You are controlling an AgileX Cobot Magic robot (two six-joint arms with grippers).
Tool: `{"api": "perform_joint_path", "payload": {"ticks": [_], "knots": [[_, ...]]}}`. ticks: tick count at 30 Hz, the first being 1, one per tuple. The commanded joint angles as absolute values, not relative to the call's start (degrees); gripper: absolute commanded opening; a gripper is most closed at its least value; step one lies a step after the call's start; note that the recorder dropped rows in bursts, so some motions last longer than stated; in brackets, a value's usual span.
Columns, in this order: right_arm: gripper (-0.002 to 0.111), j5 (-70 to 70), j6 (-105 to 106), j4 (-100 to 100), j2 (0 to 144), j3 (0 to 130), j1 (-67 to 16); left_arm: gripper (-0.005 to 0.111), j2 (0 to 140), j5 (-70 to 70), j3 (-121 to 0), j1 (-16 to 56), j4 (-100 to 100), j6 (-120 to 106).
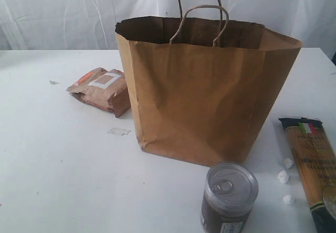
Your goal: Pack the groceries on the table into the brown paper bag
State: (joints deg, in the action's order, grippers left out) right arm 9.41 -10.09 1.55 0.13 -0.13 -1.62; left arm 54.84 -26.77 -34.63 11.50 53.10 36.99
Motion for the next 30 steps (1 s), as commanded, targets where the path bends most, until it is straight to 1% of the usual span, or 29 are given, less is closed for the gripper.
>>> {"api": "perform_joint_path", "payload": {"ticks": [1,4,9,15,17,20,22,24,27,29,30], "knots": [[0.000,9.40,-10.32,1.63,0.00,0.00,-1.78,0.000,53.15,-20.14,-28.13,0.93,54.79,56.64],[0.000,9.40,-10.32,1.63,0.00,0.00,-1.78,0.000,47.90,-16.45,-27.35,-3.40,54.65,58.26],[0.000,9.40,-10.32,1.63,0.00,0.00,-1.78,0.000,31.29,-17.92,-26.71,-3.25,51.20,52.31],[0.000,9.40,-10.32,1.63,0.00,0.00,-1.78,0.000,9.95,-26.95,-26.62,-3.25,42.77,41.18],[0.000,9.05,-9.79,0.99,0.00,0.00,-1.78,0.000,1.17,-29.85,-26.62,-3.25,34.19,34.27],[0.000,9.12,-9.25,1.27,0.00,0.00,-1.78,0.000,0.00,-30.40,-26.74,-3.22,17.96,25.99],[0.000,9.12,-9.25,1.27,0.00,0.00,-1.78,0.000,0.00,-24.60,-24.02,-3.11,10.61,25.68],[0.000,9.12,-9.25,1.27,0.00,0.00,-1.78,0.000,0.00,-18.18,-19.79,-3.24,9.45,25.45],[0.000,8.38,-9.64,2.00,0.00,0.00,-1.78,0.000,0.00,-17.61,-13.69,-3.24,10.79,25.62],[0.000,6.11,-15.62,6.29,0.00,0.00,-1.78,0.000,0.00,-16.68,-7.90,-3.24,10.79,25.90],[0.000,5.30,-18.53,7.83,0.00,0.00,-1.78,0.000,0.00,-12.61,-5.18,-3.24,10.79,27.04]]}}
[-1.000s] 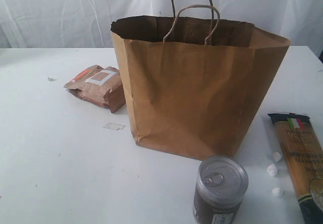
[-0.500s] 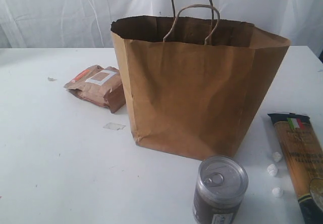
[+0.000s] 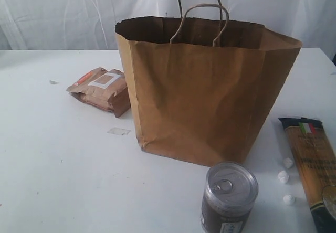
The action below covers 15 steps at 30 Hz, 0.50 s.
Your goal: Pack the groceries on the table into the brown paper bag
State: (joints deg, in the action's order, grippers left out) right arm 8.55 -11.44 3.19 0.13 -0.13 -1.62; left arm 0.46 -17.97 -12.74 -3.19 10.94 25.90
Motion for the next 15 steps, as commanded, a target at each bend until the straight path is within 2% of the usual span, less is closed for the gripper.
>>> {"api": "perform_joint_path", "payload": {"ticks": [1,4,5,6,9,11,15], "knots": [[0.000,4.05,-22.90,8.43,0.00,0.00,-1.78,0.000,0.00,-6.04,-2.03,-3.24,10.79,27.71],[0.000,-0.84,-33.56,10.42,0.00,0.00,-1.78,0.000,0.00,-3.46,0.00,-3.24,10.79,26.04],[0.000,-5.36,-37.05,11.03,0.00,0.00,-1.78,0.000,0.00,-5.55,0.00,-3.24,10.93,24.05],[0.000,-17.13,-42.31,10.15,0.00,0.44,-1.78,0.000,0.00,-7.23,0.00,-3.24,10.93,22.65],[0.000,-31.54,-41.53,2.20,0.00,7.52,-1.78,0.000,0.00,-8.18,0.00,-3.24,11.18,22.65],[0.000,-24.95,-40.02,-10.91,0.92,14.69,-1.78,0.000,0.00,-8.60,0.00,-3.24,11.18,22.06],[0.000,-6.72,-44.98,-58.11,7.51,24.15,-1.78,0.000,0.00,-11.10,0.00,-3.24,11.04,22.19]]}}
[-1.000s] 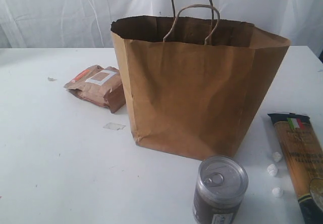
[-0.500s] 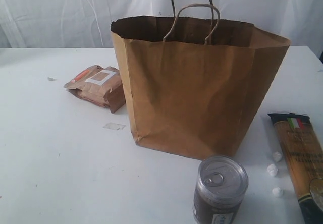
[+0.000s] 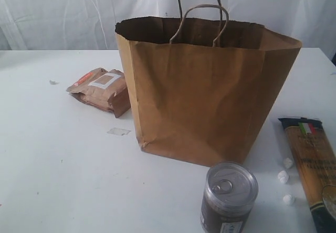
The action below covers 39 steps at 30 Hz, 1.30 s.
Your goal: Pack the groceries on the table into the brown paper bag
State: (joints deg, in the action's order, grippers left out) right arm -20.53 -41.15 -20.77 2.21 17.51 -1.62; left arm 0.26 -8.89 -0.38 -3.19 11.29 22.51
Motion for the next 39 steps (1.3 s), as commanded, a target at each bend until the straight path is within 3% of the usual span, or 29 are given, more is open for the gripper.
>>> {"api": "perform_joint_path", "payload": {"ticks": [1,6,11,13,16,21,29,39], "knots": [[0.000,-2.45,-45.37,-63.76,9.63,24.35,-1.78,0.000,0.00,-11.10,0.00,-3.24,10.92,22.19],[0.000,27.97,-44.98,-61.65,22.65,23.70,-1.99,0.000,0.00,-11.10,0.00,-3.24,10.69,22.30],[0.000,30.25,-15.74,-28.27,34.31,26.98,-5.85,0.000,0.00,-11.10,0.00,-3.24,10.69,22.70],[0.000,38.01,4.18,-9.77,39.00,30.49,-7.67,0.000,0.00,-11.10,0.00,-3.13,10.69,23.89],[0.000,48.15,9.15,-1.68,46.90,33.79,-9.99,0.000,0.00,-11.10,0.00,-3.13,10.69,29.02],[0.000,49.76,9.51,-1.08,55.53,35.71,-16.93,0.000,0.00,-11.10,0.00,-3.13,10.69,30.01],[0.000,48.78,0.72,-14.43,60.80,35.84,-35.93,0.000,0.00,-11.10,0.00,-3.13,11.02,29.78],[0.001,43.30,5.89,-4.66,60.48,36.33,-37.79,0.000,0.00,-11.10,0.00,-3.13,11.15,29.78]]}}
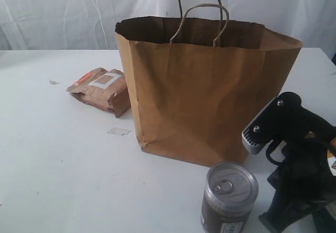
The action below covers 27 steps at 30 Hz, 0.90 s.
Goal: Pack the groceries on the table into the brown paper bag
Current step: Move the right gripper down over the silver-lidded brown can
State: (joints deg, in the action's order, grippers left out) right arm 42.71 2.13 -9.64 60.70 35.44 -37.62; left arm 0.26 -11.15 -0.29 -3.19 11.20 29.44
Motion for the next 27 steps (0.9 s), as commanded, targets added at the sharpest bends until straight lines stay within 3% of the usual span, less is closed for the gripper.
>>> {"api": "perform_joint_path", "payload": {"ticks": [1,4,10,12,27], "knots": [[0.003,44.50,6.71,-3.19,60.48,36.80,-37.79,0.000,0.00,-11.10,0.00,-3.13,11.15,29.78],[0.018,48.59,9.77,0.41,60.48,39.30,-37.79,0.000,0.00,-11.10,0.00,-3.13,11.15,29.78],[0.074,50.96,10.28,2.97,60.48,45.96,-37.79,0.000,0.00,-11.10,0.00,-3.13,11.15,29.78],[0.085,50.96,10.54,3.84,60.78,47.17,-37.79,0.000,0.00,-11.10,0.00,-3.13,11.15,29.78],[0.088,45.48,14.89,7.10,71.65,47.52,-37.79,0.000,0.00,-11.10,0.00,-3.13,11.15,29.78]]}}
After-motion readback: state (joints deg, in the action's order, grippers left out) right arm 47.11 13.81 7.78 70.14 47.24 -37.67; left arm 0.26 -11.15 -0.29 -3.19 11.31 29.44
